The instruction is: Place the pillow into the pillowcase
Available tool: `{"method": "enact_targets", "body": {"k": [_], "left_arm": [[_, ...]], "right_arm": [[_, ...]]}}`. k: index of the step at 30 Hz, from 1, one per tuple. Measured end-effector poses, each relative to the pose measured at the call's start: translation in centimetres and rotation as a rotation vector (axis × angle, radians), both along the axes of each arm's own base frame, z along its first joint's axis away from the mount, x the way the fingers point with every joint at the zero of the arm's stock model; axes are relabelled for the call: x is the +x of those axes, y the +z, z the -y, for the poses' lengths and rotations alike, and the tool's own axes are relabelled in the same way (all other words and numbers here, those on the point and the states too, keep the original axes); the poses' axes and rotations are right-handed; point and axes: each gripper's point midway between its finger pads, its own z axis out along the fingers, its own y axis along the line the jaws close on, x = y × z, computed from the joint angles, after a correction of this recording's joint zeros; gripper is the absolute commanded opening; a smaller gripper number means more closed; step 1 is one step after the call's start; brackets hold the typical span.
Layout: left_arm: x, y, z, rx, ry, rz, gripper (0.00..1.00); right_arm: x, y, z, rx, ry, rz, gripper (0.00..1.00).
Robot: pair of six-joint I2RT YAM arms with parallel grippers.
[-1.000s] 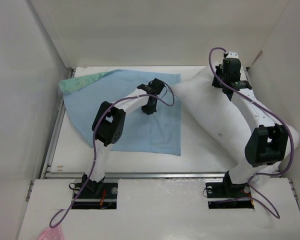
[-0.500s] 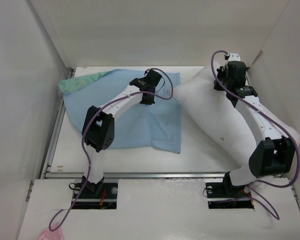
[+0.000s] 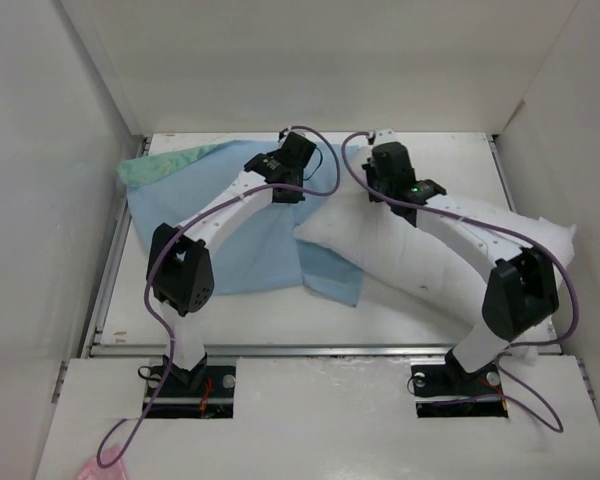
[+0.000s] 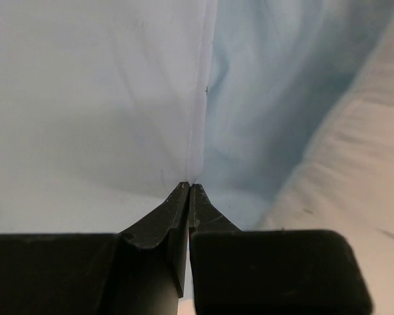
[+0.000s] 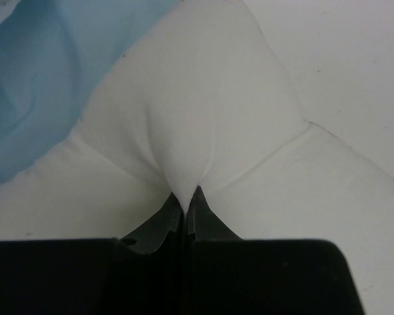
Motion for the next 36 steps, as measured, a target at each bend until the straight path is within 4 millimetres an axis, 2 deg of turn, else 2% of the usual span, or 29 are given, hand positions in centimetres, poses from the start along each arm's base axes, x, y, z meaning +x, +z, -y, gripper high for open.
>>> {"method": "enact_targets", "body": {"k": [3, 7, 10, 15, 18, 22, 24, 27, 30, 32, 34, 36], "left_arm": [[-0.4, 2.4, -0.4, -0.027, 0.007, 0.048, 0.0], [-0.6, 5.2, -0.7, -0.064, 0.013, 0.11, 0.0], [-0.9, 5.2, -0.9, -0.068, 0.013, 0.113, 0.0], [-1.5, 3.7, -1.3, -0.05, 0.013, 0.081, 0.0], [-1.5, 3.6, -1.3, -0.049, 0.013, 0.08, 0.0], [-1.5, 3.6, -1.2, -0.051, 0.012, 0.082, 0.0], [-1.4, 3.8, -1.1, -0.055, 0.01, 0.086, 0.0], [-1.1, 4.4, -0.9, -0.064, 0.01, 0.099, 0.0], [-0.8, 5.1, -0.7, -0.076, 0.011, 0.114, 0.0], [-0.7, 5.3, -0.8, -0.08, 0.015, 0.115, 0.0], [-0.7, 5.3, -0.9, -0.08, 0.019, 0.113, 0.0], [-0.8, 5.2, -0.9, -0.083, 0.022, 0.106, 0.0]], "right_arm": [[0.3, -1.0, -2.7, -0.054, -0.013, 0.001, 0.0], [1.4, -0.5, -4.2, -0.07, -0.064, 0.036, 0.0], [2.1, 0.0, -3.9, -0.071, -0.112, 0.056, 0.0], [3.2, 0.8, -2.8, -0.087, -0.176, 0.085, 0.0], [3.5, 0.9, -2.0, -0.088, -0.194, 0.086, 0.0], [3.5, 1.1, -2.3, -0.085, -0.184, 0.089, 0.0], [3.1, 1.4, -3.6, -0.094, -0.159, 0.096, 0.0], [1.7, 1.9, -7.4, -0.089, -0.084, 0.097, 0.0], [-0.7, 1.8, -11.7, -0.022, 0.0, 0.072, 0.0], [-2.0, 1.5, -13.7, 0.029, 0.042, 0.049, 0.0], [-2.7, 1.0, -14.8, 0.087, 0.063, 0.015, 0.0], [-2.6, 0.4, -15.1, 0.119, 0.052, -0.006, 0.0]]}}
